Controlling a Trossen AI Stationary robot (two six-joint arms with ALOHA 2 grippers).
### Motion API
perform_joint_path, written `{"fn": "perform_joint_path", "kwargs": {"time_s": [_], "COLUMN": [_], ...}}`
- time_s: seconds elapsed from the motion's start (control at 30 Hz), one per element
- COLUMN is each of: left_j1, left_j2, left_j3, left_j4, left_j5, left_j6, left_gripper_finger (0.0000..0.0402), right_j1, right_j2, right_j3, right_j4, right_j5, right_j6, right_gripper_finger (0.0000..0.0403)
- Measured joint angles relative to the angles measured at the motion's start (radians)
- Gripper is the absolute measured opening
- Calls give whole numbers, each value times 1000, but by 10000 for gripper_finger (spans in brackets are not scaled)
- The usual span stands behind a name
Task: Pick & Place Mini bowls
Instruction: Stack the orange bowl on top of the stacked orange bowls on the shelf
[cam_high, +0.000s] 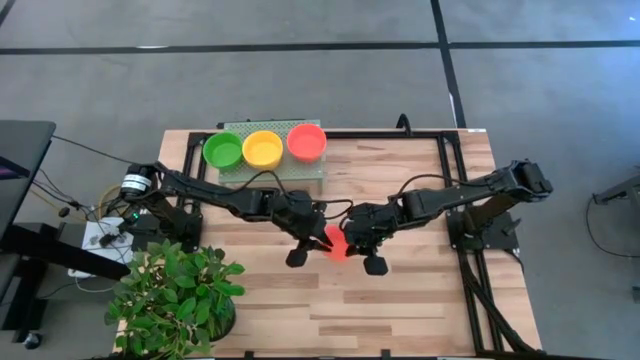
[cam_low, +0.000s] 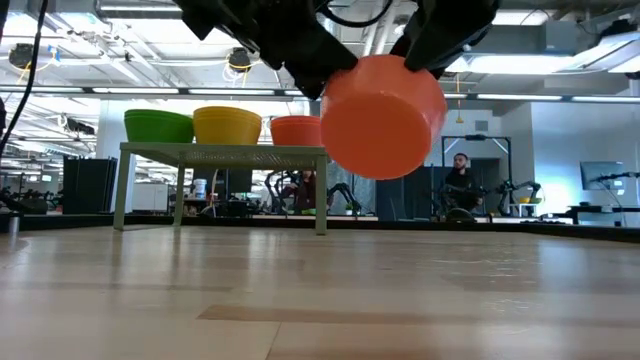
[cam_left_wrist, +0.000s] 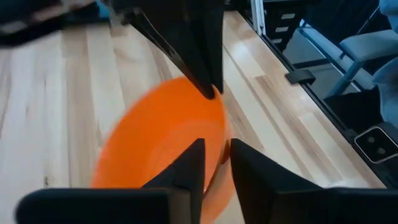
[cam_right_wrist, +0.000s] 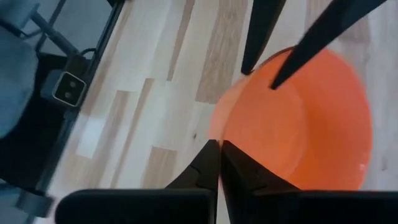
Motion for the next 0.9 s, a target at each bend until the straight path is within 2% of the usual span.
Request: {"fn": "perform_joint_path", "kwargs": {"time_s": [0.2, 0.37, 0.6, 0.7, 0.83, 0.9], "left_j1": [-10, -44, -169, -200, -206, -187], "left_j2": [1, 2, 0, -29, -72, -100], "left_j3": [-11, -48, -37, 52, 206, 278], "left_j4": [-29, -27, -46, -245, -536, -622], "left_j5": [17, -32, -220, -243, -445, -523], "left_j6": [-3, -39, -92, -92, -39, 23], "left_gripper_finger": [11, 9, 8, 8, 10, 9], "right_j1": [0, -1, 6, 25, 62, 76], "right_j2": [-1, -3, -39, -55, -84, -104], "right_j3": [0, 1, 1, -16, -94, -145], "right_j4": [58, 61, -116, -210, -212, -177], "right_j5": [12, 51, 91, 85, 73, 61], "right_j6": [-85, -93, -102, -116, -181, -196], "right_gripper_finger": [22, 50, 69, 70, 70, 70]}}
